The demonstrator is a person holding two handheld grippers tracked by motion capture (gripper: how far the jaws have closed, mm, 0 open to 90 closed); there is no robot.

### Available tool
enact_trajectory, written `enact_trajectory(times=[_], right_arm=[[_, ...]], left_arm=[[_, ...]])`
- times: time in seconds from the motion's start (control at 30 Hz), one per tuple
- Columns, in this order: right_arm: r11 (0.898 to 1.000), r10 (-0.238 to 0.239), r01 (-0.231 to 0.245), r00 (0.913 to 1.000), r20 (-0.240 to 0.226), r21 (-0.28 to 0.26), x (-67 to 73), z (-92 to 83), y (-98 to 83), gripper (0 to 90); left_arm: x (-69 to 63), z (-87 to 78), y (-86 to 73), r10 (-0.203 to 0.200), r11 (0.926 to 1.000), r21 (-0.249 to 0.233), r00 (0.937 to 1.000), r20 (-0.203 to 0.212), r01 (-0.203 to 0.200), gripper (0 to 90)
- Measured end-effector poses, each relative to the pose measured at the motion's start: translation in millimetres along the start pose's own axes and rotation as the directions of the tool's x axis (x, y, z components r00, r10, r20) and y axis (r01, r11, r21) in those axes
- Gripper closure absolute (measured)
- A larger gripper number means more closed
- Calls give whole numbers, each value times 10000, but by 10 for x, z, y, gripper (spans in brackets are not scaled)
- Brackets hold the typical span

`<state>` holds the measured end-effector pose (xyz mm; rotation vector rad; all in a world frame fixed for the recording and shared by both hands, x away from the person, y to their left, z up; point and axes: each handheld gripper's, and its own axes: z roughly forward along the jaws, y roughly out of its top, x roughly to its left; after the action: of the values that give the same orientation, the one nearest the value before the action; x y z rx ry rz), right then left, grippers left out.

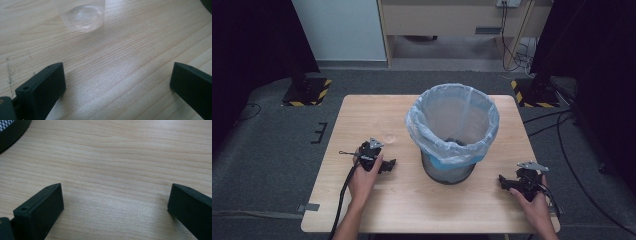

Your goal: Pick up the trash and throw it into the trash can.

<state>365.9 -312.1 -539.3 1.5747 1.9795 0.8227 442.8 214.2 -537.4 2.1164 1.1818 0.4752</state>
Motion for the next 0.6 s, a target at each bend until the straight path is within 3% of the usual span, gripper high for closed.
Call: enact_trajectory(times=[0.47,0.6], right_arm=[[10000,29,-29,10000,24,3,6,-6,-6,4],[10000,27,-27,10000,11,5,6,-5,-5,4]], left_arm=[[48,-25,-19,261,9996,-68,9990,352,-259,2],[58,-50,-22,486,9986,-200,9985,249,-481,28]])
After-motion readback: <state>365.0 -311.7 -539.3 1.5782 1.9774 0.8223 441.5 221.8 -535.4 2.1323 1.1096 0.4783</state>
